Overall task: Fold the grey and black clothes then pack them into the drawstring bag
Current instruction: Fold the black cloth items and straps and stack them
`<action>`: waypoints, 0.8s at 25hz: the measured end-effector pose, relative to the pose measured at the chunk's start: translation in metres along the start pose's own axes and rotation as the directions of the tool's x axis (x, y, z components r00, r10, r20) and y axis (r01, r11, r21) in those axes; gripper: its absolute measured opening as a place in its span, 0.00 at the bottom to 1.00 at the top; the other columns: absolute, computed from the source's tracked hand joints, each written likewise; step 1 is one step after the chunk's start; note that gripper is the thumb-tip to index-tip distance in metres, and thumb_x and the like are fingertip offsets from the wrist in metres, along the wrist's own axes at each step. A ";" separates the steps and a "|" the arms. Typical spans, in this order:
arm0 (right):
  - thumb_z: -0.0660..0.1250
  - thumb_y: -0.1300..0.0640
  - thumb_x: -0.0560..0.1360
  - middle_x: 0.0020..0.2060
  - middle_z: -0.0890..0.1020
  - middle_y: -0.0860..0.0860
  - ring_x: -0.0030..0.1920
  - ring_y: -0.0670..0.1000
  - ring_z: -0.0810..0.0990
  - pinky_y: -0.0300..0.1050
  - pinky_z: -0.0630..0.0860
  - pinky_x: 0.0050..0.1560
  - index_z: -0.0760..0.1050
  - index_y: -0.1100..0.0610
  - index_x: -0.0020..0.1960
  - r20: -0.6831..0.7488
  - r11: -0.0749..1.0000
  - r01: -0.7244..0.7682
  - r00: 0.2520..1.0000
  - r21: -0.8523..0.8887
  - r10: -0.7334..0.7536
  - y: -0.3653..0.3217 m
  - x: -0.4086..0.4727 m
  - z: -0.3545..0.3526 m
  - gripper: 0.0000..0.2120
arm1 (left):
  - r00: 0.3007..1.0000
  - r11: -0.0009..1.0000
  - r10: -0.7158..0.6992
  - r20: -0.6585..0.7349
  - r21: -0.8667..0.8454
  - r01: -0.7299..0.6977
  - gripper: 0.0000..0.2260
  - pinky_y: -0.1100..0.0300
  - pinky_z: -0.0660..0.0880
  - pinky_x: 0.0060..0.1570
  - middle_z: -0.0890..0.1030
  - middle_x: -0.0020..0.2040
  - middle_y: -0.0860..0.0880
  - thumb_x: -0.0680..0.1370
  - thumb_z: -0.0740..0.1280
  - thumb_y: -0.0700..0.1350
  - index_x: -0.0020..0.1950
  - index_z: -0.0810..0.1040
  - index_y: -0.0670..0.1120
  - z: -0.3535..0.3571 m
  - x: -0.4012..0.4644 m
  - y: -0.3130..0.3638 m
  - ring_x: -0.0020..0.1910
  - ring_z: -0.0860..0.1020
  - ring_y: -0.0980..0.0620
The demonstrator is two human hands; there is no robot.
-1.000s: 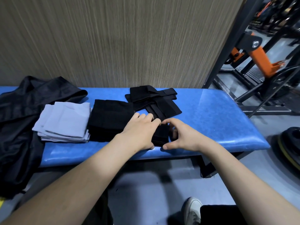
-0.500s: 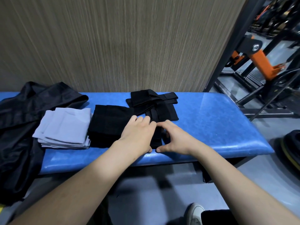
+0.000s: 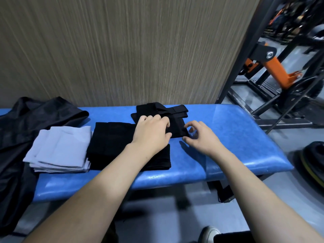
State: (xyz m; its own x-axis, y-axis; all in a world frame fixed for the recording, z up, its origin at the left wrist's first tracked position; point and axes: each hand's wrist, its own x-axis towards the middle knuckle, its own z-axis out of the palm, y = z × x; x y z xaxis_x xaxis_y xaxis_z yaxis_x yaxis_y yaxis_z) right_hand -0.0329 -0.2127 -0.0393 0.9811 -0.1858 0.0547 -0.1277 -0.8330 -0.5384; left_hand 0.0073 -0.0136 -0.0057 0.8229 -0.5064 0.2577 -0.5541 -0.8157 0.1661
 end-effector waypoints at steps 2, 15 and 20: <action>0.72 0.45 0.71 0.53 0.74 0.48 0.56 0.51 0.72 0.48 0.69 0.58 0.71 0.43 0.63 0.006 0.992 0.003 1.000 -0.123 -0.002 0.003 0.006 0.008 0.22 | 0.998 0.999 -0.037 0.043 0.038 0.035 0.16 0.54 0.63 0.63 0.78 0.56 0.52 0.78 0.65 0.57 0.63 0.73 0.54 0.011 0.013 0.005 0.56 0.75 0.49; 0.69 0.53 0.70 0.50 0.70 0.49 0.52 0.53 0.69 0.44 0.61 0.53 0.73 0.43 0.59 -0.077 0.994 0.015 0.997 -0.110 -0.023 -0.012 0.023 0.031 0.18 | 0.957 0.945 -0.241 0.163 0.262 0.193 0.19 0.49 0.56 0.69 0.75 0.56 0.47 0.74 0.67 0.58 0.64 0.73 0.59 0.041 0.038 0.008 0.59 0.71 0.45; 0.66 0.60 0.72 0.45 0.71 0.46 0.42 0.46 0.76 0.45 0.68 0.54 0.76 0.45 0.51 -0.191 0.987 0.012 0.981 0.163 0.020 -0.021 0.025 0.030 0.13 | 0.978 0.976 -0.199 0.058 0.100 0.193 0.20 0.50 0.57 0.69 0.73 0.56 0.47 0.72 0.71 0.53 0.62 0.72 0.54 0.037 0.038 0.010 0.54 0.75 0.46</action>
State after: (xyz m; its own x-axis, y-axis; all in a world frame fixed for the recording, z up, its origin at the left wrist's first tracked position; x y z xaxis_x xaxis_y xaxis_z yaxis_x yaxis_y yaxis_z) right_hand -0.0016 -0.1846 -0.0519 0.9325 -0.2984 0.2035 -0.0907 -0.7389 -0.6677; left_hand 0.0377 -0.0513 -0.0299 0.9225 -0.3494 0.1637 -0.3698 -0.9218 0.1163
